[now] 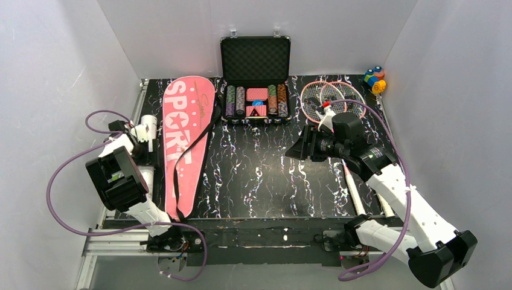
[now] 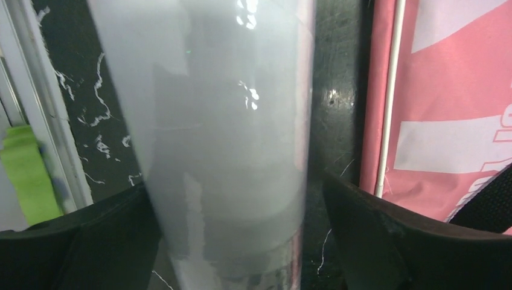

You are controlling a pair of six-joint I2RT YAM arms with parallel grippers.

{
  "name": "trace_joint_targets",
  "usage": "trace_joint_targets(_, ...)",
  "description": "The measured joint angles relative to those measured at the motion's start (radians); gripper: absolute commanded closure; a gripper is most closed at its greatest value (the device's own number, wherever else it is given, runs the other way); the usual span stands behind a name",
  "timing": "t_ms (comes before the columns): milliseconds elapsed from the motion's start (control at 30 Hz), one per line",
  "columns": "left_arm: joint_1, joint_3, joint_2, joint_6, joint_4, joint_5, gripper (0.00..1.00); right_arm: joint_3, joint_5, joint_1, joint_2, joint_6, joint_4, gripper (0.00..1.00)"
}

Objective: Pack up the badminton gear

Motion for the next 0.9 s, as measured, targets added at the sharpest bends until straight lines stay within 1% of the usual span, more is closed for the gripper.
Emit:
trace_joint_targets(100, 0.000, -0.024, -0.018, 0.021, 0.002, -0.006, 0.02, 0.000, -0.003, -0.001, 0.001, 0.005, -0.001, 0.22)
trace_joint_targets(200, 0.000, -0.032, -0.074, 0.048, -0.016, -0.004, 0.02, 0.000, -0.003, -0.004, 0.002, 0.005, -0.006, 0.18)
trace_joint_targets(267, 0.000, -0.032, -0.132, 0.063, -0.029, 0.003, 0.02, 0.000, -0.002, -0.007, 0.005, 0.005, -0.015, 0.17)
trace_joint_targets(367, 0.000, -0.022, -0.266, 0.084, -0.078, 0.038, 0.02, 0.000, 0.002, -0.013, 0.014, 0.004, -0.028, 0.15)
trace_joint_targets(433, -0.005, 0.008, -0.340, 0.092, -0.126, 0.063, 0.02, 0.000, 0.005, -0.014, 0.017, 0.005, -0.030, 0.15)
trace_joint_targets(500, -0.033, 0.057, -0.409, 0.100, -0.169, 0.079, 0.02, 0.000, 0.008, -0.018, 0.018, 0.005, -0.031, 0.14)
trace_joint_targets(567, -0.094, 0.089, -0.467, 0.102, -0.195, 0.086, 0.02, 0.000, 0.009, -0.019, 0.018, 0.006, -0.031, 0.14)
trace_joint_targets(700, -0.334, 0.089, -0.561, 0.082, -0.234, 0.087, 0.02, -0.002, 0.012, -0.021, 0.015, 0.018, -0.028, 0.13)
trace_joint_targets(800, -0.476, 0.053, -0.544, 0.055, -0.235, 0.079, 0.02, -0.020, 0.014, -0.023, 0.000, 0.026, -0.023, 0.13)
trace_joint_targets(900, -0.570, 0.007, -0.452, 0.035, -0.227, 0.053, 0.02, -0.045, 0.021, -0.027, -0.020, 0.031, -0.022, 0.12)
